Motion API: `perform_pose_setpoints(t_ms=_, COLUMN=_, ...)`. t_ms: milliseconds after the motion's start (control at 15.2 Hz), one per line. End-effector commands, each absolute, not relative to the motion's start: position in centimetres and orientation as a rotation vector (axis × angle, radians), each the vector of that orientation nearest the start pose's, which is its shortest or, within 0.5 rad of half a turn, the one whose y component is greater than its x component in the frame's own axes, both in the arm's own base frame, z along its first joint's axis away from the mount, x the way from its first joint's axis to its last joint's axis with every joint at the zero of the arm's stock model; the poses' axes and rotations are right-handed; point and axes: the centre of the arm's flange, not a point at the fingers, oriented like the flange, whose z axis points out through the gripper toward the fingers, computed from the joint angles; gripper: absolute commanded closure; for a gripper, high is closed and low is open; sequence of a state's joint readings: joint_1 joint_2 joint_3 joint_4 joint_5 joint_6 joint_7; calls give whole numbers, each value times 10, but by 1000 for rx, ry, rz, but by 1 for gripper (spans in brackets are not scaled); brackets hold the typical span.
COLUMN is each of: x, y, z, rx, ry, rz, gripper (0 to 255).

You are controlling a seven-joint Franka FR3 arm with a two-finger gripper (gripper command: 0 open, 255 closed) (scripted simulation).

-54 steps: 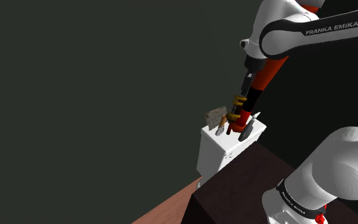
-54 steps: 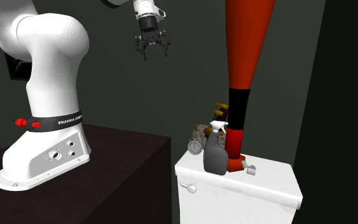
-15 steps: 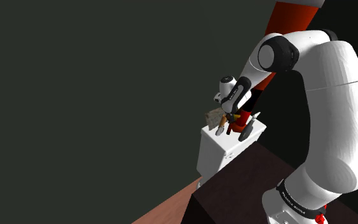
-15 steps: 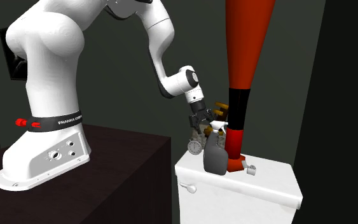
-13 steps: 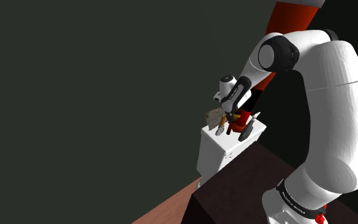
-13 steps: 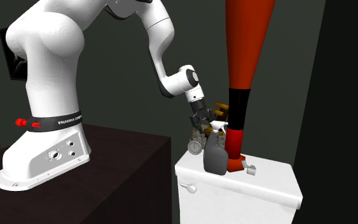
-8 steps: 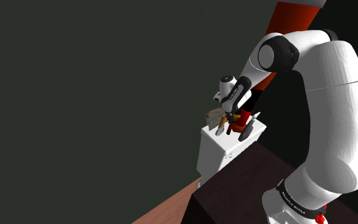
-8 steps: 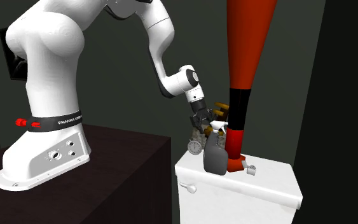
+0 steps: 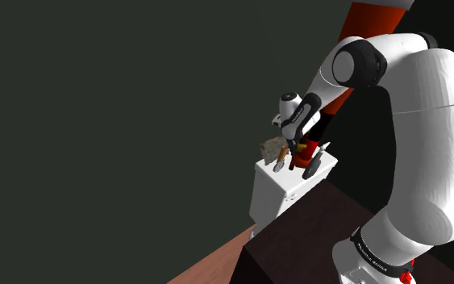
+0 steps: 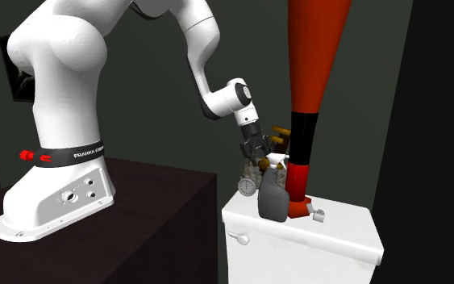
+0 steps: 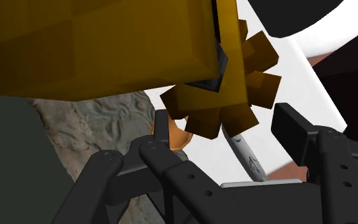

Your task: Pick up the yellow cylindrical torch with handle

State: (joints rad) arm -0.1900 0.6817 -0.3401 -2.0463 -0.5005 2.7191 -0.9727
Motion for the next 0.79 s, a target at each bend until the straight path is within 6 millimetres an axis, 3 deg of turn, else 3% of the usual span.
perform_pose_setpoints(t_ms=0, x=509, y=-284, z=127, rx=-2999, ry=-1595, rz=506, gripper=255)
perform_pose_setpoints(t_ms=594, x=509, y=-284, z=174, rx=-2999, ry=-1595, rz=506, gripper=255)
perform_pose_setpoints(t_ms=726, x=509, y=-284, z=175, rx=-2999, ry=-1595, rz=506, gripper=255)
